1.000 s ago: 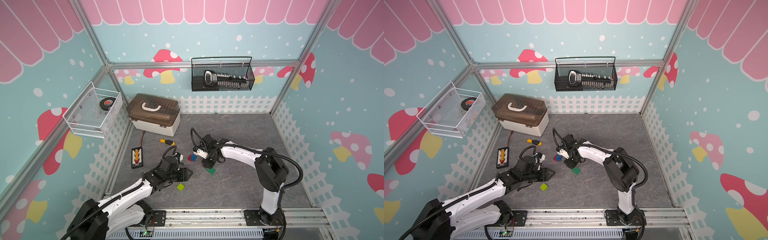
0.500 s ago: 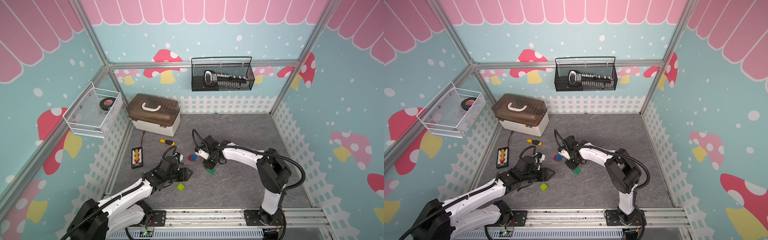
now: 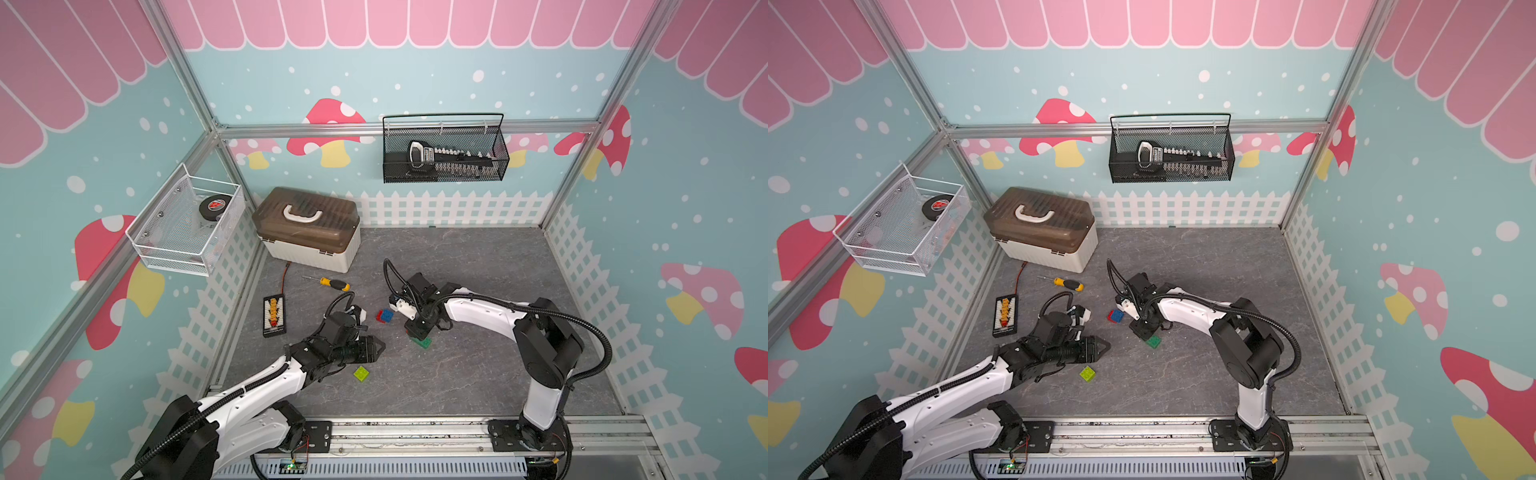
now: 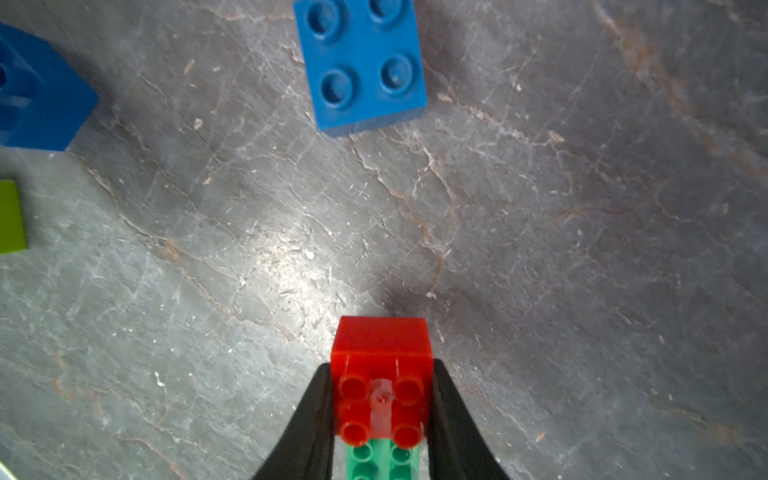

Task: Assemble the letter y with lego
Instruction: Assemble the lego brick with the lego brick.

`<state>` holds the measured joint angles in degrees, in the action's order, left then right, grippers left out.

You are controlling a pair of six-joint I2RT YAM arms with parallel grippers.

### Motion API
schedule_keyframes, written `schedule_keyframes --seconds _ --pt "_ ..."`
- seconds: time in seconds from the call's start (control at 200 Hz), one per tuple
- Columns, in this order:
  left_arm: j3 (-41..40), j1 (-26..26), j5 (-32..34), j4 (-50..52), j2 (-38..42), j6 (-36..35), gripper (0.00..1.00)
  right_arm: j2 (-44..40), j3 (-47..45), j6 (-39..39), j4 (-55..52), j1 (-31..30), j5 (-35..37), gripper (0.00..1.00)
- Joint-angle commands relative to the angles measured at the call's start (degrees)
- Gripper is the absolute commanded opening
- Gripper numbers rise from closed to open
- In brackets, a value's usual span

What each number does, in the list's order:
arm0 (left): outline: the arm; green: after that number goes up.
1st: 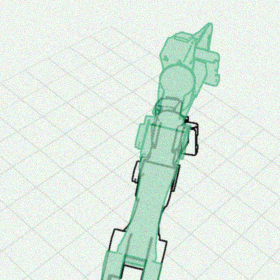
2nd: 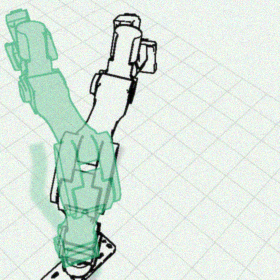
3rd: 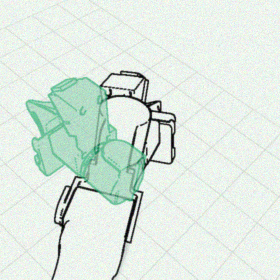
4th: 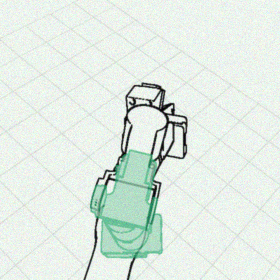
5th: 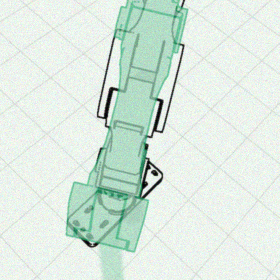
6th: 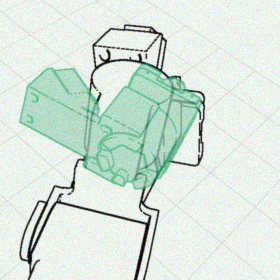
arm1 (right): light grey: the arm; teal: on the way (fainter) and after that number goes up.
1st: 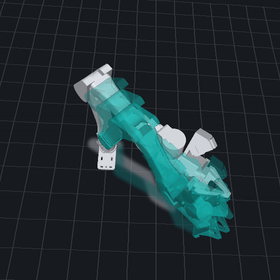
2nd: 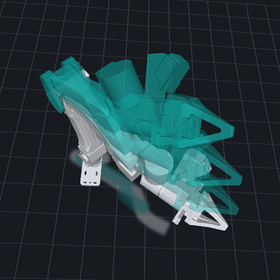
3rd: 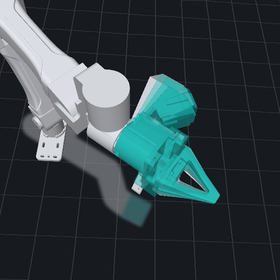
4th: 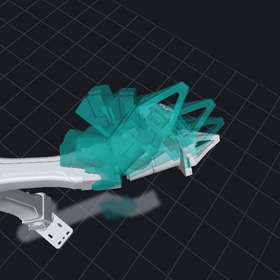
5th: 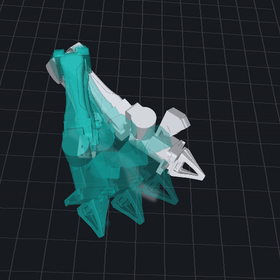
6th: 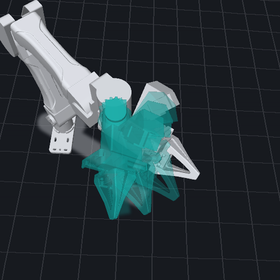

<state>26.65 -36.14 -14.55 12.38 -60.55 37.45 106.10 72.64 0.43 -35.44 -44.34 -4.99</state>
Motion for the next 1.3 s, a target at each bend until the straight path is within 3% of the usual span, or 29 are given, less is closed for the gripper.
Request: schedule_keyframes --seconds 0.0,0.555,0.665,0.895,1.091,1.291 --pt "-0.2 -0.3 1.1 0.4 -0.2 -0.4 0.61 4.3 -1.3 2.1 -5.7 -0.9 1.8 0.25" --pt "-0.6 -0.2 1.6 1.0 0.4 -0.4 0.61 3.3 -2.0 0.5 -3.8 -2.3 1.9 0.26" --pt "-0.5 -0.2 1.9 1.2 0.6 -0.4 0.61 0.9 -1.1 -0.4 -2.9 -2.3 2.1 0.29" --pt "-0.1 -0.2 2.2 2.0 1.1 -0.6 0.61 -3.8 -0.9 -1.6 0.7 -2.0 1.6 0.47" --pt "0.2 -0.2 2.9 2.7 1.7 -0.6 0.61 -6.3 -0.7 -2.1 1.0 -1.8 3.3 0.51" --pt "0.6 2.2 8.7 8.7 4.5 2.1 0.62 -9.5 -0.1 -6.4 1.6 -2.1 1.6 0.51"
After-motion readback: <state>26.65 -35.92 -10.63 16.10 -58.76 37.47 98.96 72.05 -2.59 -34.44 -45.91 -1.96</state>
